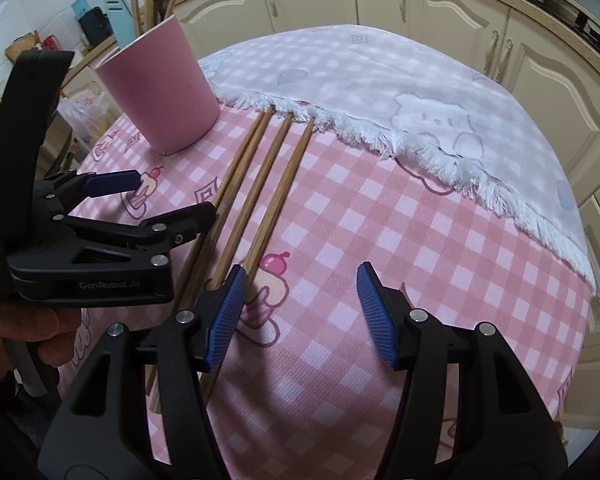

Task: Organize utensils
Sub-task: 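Grasp one chopstick each with the left and right grippers and lift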

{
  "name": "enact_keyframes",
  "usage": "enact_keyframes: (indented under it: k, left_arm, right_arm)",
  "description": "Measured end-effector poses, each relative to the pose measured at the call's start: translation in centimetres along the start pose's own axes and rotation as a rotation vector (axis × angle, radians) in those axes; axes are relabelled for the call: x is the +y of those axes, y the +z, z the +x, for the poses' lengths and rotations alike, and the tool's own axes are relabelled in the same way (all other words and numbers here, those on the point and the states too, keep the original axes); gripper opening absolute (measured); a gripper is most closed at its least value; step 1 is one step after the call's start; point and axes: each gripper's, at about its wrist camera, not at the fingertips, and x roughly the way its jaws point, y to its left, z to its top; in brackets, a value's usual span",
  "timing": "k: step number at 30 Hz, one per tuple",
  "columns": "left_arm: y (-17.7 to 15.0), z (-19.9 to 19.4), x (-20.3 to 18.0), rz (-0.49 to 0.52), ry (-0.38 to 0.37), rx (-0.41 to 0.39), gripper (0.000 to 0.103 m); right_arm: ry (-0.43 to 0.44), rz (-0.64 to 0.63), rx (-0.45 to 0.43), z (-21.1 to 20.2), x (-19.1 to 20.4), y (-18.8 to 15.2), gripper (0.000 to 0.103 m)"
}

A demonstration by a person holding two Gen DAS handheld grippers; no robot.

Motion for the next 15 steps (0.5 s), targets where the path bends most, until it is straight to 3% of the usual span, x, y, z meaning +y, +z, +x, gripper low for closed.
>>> enact_keyframes:
  k: [8,11,13,15]
  left_arm:
    - [-0.2,0.6,-0.8,0.055,0.02,-0.006,0.095]
    - [-0.6,-0.2,-0.8,0.087,-0.001,-0.018,0.072]
    - [-1.0,-0.8,-0.8,0.113,-0.016,-0.013,0.052]
    - [-1.3,-1.3,-0.5,0.132,-0.037,-0.001,0.044]
  right_arm:
    - [-0.068,0.045,0.031,0.4,0.6,0.6,0.058]
    - [-0.093,0.053,0.046,0.6,0.9,0.9,0.058]
    - [-0.108,0.046,0.061,0.6,1.2,1.1,0.058]
    - [-0.115,0.041,0.07,0.7,1.3,1.3,0.058]
